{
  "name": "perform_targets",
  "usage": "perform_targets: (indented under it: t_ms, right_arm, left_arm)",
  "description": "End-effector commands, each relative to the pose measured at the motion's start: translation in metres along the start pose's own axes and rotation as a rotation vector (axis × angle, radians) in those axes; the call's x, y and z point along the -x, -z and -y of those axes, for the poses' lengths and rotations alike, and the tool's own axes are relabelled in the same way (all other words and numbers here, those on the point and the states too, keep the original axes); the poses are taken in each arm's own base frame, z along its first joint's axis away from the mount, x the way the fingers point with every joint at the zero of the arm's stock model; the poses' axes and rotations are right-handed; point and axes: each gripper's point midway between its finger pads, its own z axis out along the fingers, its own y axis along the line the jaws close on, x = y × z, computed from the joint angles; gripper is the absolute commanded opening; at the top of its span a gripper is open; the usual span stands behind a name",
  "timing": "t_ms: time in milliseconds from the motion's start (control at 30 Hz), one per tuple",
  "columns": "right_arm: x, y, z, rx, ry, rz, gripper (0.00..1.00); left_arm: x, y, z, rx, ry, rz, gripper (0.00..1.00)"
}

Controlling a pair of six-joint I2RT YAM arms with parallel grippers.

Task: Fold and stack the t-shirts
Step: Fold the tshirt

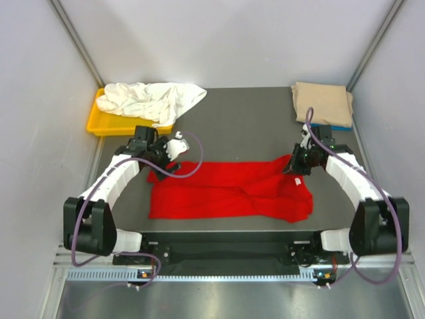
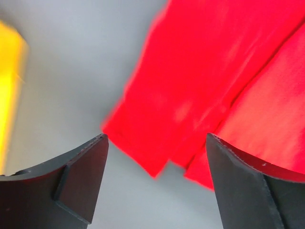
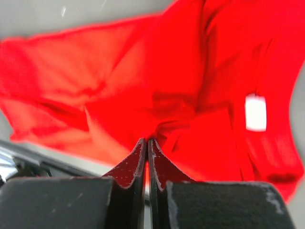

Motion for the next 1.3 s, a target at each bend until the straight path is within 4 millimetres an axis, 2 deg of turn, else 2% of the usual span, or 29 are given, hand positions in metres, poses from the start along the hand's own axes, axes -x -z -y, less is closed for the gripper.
perform_targets:
  t_ms: [0, 33, 67, 100, 133, 167, 200, 233, 267, 300, 333, 400, 433, 467, 500, 533, 567, 600, 633, 667, 700, 733, 767, 833, 900, 967, 1133, 1267]
  right_arm:
    - [0.057, -0.022, -0.008, 0.047, -0.023, 0.118, 0.0]
    - [0.059, -0.035, -0.002, 0.042, -0.049, 0.09, 0.0]
    - [0.064, -0.04, -0.001, 0.04, -0.067, 0.092, 0.0]
    - [0.074, -0.044, -0.001, 0.041, -0.072, 0.107, 0.0]
    - [0.076, -0.054, 0.005, 0.024, -0.09, 0.092, 0.0]
    - [0.078, -0.058, 0.006, 0.019, -0.103, 0.092, 0.0]
    - [0.085, -0.06, 0.006, 0.02, -0.108, 0.109, 0.01]
    - [0.087, -0.065, 0.011, 0.008, -0.121, 0.107, 0.09]
    - [0.089, -0.068, 0.011, 0.01, -0.129, 0.109, 0.33]
    - [0.095, -0.068, 0.01, 0.013, -0.124, 0.121, 0.38]
    - [0.098, -0.067, 0.012, 0.006, -0.119, 0.128, 0.4]
    - [0.106, -0.058, 0.016, -0.029, -0.077, 0.142, 0.47]
    - [0.113, -0.048, 0.026, -0.091, -0.058, 0.175, 0.48]
    - [0.114, -0.042, 0.034, -0.131, -0.006, 0.179, 0.49]
    - [0.106, -0.038, 0.041, -0.165, 0.007, 0.154, 0.47]
    - [0.104, -0.032, 0.043, -0.177, 0.032, 0.162, 0.42]
    - [0.098, -0.03, 0.044, -0.171, 0.067, 0.151, 0.31]
    - [0.083, -0.034, 0.047, -0.166, 0.066, 0.121, 0.28]
    - [0.078, -0.033, 0.045, -0.147, 0.064, 0.115, 0.25]
    - [0.072, -0.035, 0.046, -0.139, 0.06, 0.104, 0.24]
    - [0.065, -0.039, 0.047, -0.128, 0.053, 0.087, 0.24]
    - [0.06, -0.043, 0.045, -0.104, 0.049, 0.066, 0.24]
    - [0.058, -0.046, 0.043, -0.088, 0.047, 0.06, 0.25]
    - [0.051, -0.053, 0.041, -0.056, 0.03, 0.032, 0.27]
    - [0.051, -0.058, 0.039, -0.033, 0.025, 0.025, 0.28]
    - [0.05, -0.063, 0.038, -0.019, 0.02, 0.017, 0.28]
    - [0.048, -0.069, 0.038, -0.008, 0.011, 0.0, 0.29]
    - [0.049, -0.076, 0.042, -0.015, 0.009, -0.014, 0.3]
  left_arm:
    - [0.093, 0.027, -0.002, 0.002, -0.058, 0.263, 0.86]
    - [0.116, 0.023, 0.014, -0.027, -0.092, 0.284, 0.84]
    - [0.133, 0.023, 0.018, -0.024, -0.119, 0.31, 0.82]
    - [0.142, 0.015, 0.028, -0.051, -0.118, 0.309, 0.81]
    - [0.163, 0.01, 0.047, -0.082, -0.166, 0.332, 0.78]
    - [0.168, 0.004, 0.052, -0.08, -0.182, 0.322, 0.77]
    - [0.172, -0.01, 0.061, -0.102, -0.204, 0.307, 0.76]
    - [0.184, -0.016, 0.077, -0.126, -0.244, 0.312, 0.75]
    - [0.188, -0.022, 0.082, -0.137, -0.253, 0.311, 0.75]
    - [0.19, -0.034, 0.089, -0.163, -0.253, 0.303, 0.74]
    - [0.2, -0.036, 0.095, -0.176, -0.255, 0.316, 0.73]
    - [0.207, -0.051, 0.107, -0.2, -0.264, 0.31, 0.68]
    - [0.223, -0.052, 0.122, -0.204, -0.303, 0.342, 0.64]
    - [0.23, -0.057, 0.13, -0.203, -0.329, 0.347, 0.63]
    - [0.232, -0.067, 0.14, -0.208, -0.36, 0.334, 0.63]
    - [0.249, -0.067, 0.162, -0.232, -0.407, 0.365, 0.62]
    - [0.256, -0.069, 0.173, -0.242, -0.431, 0.376, 0.62]
    - [0.259, -0.077, 0.185, -0.261, -0.447, 0.368, 0.62]
    - [0.274, -0.075, 0.202, -0.275, -0.48, 0.395, 0.63]
    - [0.275, -0.078, 0.212, -0.295, -0.496, 0.382, 0.63]
    - [0.27, -0.091, 0.224, -0.318, -0.512, 0.347, 0.64]
    - [0.275, -0.093, 0.239, -0.321, -0.559, 0.345, 0.64]
    - [0.271, -0.102, 0.248, -0.322, -0.586, 0.327, 0.64]
    - [0.267, -0.108, 0.266, -0.321, -0.668, 0.313, 0.65]
    - [0.263, -0.121, 0.273, -0.313, -0.71, 0.295, 0.65]
    - [0.266, -0.133, 0.271, -0.276, -0.71, 0.272, 0.65]
    - [0.284, -0.141, 0.27, -0.251, -0.712, 0.287, 0.65]
    - [0.279, -0.148, 0.269, -0.25, -0.709, 0.258, 0.64]
